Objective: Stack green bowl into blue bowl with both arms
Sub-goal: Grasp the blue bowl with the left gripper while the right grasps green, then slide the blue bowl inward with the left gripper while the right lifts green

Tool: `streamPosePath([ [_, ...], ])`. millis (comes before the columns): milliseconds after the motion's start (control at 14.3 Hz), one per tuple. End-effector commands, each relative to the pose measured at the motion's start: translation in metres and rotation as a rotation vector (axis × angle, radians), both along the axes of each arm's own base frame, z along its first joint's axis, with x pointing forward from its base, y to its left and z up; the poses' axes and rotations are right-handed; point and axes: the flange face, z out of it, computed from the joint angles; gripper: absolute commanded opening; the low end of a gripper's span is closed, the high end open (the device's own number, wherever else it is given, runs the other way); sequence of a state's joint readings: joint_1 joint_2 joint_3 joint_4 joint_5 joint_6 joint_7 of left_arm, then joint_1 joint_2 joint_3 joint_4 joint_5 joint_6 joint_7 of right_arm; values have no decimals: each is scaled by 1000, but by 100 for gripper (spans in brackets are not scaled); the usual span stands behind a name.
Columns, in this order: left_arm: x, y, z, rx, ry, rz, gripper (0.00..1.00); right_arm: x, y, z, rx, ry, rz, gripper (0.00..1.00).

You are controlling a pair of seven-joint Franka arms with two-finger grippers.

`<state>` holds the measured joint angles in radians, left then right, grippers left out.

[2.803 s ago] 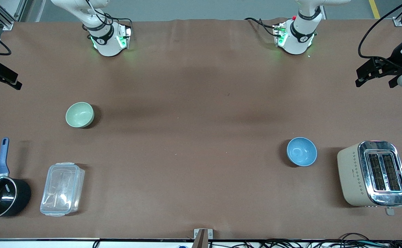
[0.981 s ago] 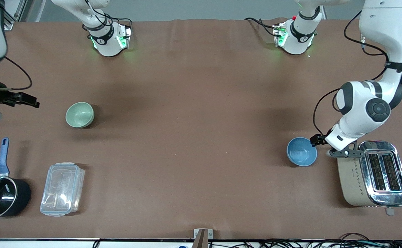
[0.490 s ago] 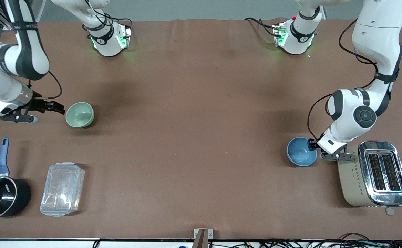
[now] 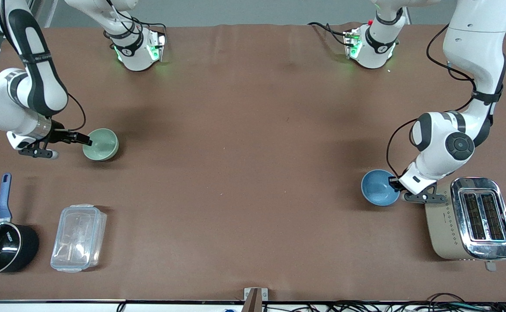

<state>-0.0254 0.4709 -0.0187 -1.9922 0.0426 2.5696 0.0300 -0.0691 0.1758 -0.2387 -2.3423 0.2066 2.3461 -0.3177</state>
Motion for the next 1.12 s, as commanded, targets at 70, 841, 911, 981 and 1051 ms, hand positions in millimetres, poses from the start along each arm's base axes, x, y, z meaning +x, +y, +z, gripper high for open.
streamPosePath([
  [70,6,-12,36,-5,-16,-19,0,-9,-10,-32,90,-1,-5,95],
  [841,-17,-247,76,-119,52,139,0,-19,-27,-49,186,-57,69,7],
  [911,-27,-276,73,-124,58,151,0,-18,-29,-49,184,-61,72,4],
  [981,-38,-309,63,-129,72,163,0,-20,-33,-48,182,-62,64,3],
  [1051,-51,-343,59,-135,77,162,0,-19,-34,-47,181,-64,63,3],
])
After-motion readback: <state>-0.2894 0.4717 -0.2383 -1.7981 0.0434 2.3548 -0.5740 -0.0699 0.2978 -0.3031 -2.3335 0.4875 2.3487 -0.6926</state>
